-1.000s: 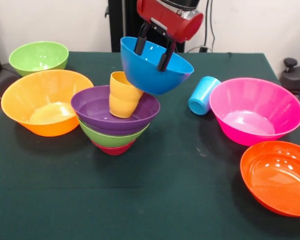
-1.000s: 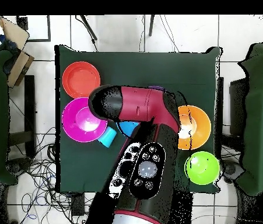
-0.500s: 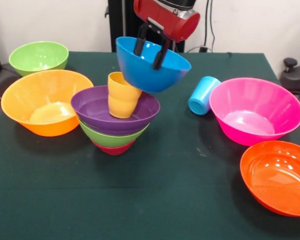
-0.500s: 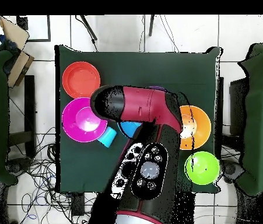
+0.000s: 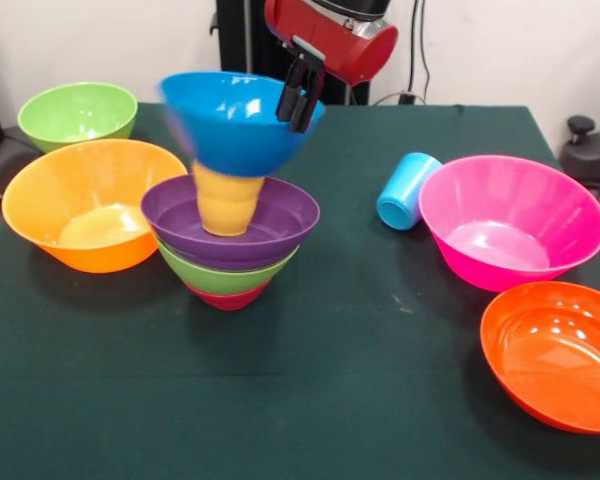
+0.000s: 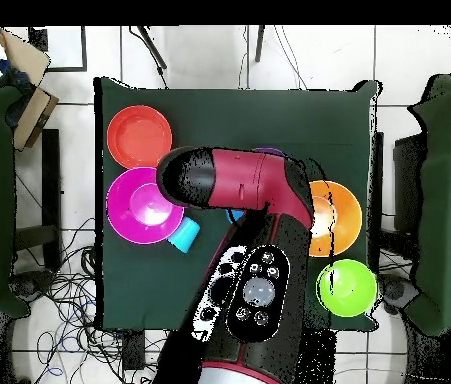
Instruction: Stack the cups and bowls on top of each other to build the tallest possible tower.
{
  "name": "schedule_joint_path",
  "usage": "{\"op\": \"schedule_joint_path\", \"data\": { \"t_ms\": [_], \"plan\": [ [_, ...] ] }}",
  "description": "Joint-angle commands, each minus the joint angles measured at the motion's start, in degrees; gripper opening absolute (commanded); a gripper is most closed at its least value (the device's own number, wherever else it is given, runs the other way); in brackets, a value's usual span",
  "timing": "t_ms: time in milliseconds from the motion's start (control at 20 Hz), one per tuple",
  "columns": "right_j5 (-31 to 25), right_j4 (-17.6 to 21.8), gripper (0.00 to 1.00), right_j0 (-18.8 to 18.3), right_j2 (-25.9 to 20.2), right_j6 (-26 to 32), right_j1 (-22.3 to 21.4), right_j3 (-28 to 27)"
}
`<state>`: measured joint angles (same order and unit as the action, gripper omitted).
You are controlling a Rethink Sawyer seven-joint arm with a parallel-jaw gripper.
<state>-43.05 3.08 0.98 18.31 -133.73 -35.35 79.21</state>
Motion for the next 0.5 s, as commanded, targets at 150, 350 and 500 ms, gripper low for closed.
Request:
{"op": "schedule_joint_path", "data": {
  "t_ms": [150,350,500],
  "plan": [
    [1.72,1.64,0.00,-1.27,-4.70,-1.26,2.72,3.41],
    [1.73,1.55,0.00,-1.67,-5.09,-0.80,2.65,3.57],
    [1.71,1.71,0.00,-1.51,-5.12,-0.60,2.38,3.95]
  ]
}}
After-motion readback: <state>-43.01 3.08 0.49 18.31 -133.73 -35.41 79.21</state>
